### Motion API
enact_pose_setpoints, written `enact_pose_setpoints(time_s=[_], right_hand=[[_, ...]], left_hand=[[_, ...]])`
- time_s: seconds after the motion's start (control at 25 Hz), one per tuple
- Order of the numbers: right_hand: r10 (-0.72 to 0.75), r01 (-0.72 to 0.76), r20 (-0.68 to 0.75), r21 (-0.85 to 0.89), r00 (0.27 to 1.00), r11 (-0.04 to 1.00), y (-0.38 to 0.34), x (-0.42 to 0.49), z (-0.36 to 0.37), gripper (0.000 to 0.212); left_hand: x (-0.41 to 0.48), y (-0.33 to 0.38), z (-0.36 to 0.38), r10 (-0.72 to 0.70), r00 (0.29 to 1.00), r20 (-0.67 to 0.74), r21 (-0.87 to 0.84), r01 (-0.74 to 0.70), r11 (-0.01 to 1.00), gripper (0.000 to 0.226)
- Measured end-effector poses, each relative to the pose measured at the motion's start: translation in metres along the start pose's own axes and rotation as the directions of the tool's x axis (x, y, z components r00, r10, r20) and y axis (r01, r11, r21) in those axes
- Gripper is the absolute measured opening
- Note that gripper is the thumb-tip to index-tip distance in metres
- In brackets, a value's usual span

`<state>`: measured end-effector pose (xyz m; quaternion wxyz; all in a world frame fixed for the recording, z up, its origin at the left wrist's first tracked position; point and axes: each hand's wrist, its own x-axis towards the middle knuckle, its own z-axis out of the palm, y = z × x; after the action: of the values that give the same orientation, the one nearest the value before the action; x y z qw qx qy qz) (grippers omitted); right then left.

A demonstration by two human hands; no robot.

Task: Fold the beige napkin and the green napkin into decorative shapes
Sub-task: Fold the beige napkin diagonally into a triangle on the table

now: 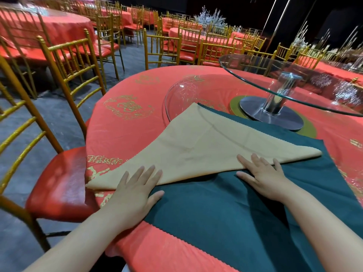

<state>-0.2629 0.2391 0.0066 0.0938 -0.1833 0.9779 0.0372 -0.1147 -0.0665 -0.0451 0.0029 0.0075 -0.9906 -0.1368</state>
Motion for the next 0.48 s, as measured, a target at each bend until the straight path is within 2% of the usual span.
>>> enact_pose_setpoints(time_s=[0.08, 0.2, 0.32, 0.4, 0.48], right_hand=[[-0.096, 0.103, -0.116, 0.057, 0.989, 0.993, -0.005, -0.002, 0.000, 0.053], [-0.282, 0.337, -0.299, 0.150, 0.912, 0.929, -0.018, 0.000, 0.003, 0.050], [-0.369, 0.471, -0.422, 0.165, 0.828, 0.867, -0.028, 0.009, 0.008, 0.039], [-0.413, 0.522, -0.487, 0.108, 0.770, 0.846, -0.033, 0.013, 0.008, 0.033], [-0.478, 0.562, -0.499, 0.024, 0.723, 0.827, -0.036, 0.013, 0.007, 0.039]], left_hand=[[0.000, -0.006, 0.000, 0.029, 0.995, -0.092, -0.096, -0.038, 0.995, 0.095], [-0.002, -0.023, -0.001, 0.033, 0.937, -0.347, -0.225, -0.118, 0.967, 0.060], [-0.006, -0.034, -0.008, -0.046, 0.940, -0.339, -0.290, -0.058, 0.955, 0.045], [-0.007, -0.037, -0.009, 0.000, 0.935, -0.355, -0.204, -0.077, 0.976, 0.044], [-0.008, -0.040, -0.008, 0.053, 0.934, -0.354, -0.121, -0.101, 0.988, 0.042]])
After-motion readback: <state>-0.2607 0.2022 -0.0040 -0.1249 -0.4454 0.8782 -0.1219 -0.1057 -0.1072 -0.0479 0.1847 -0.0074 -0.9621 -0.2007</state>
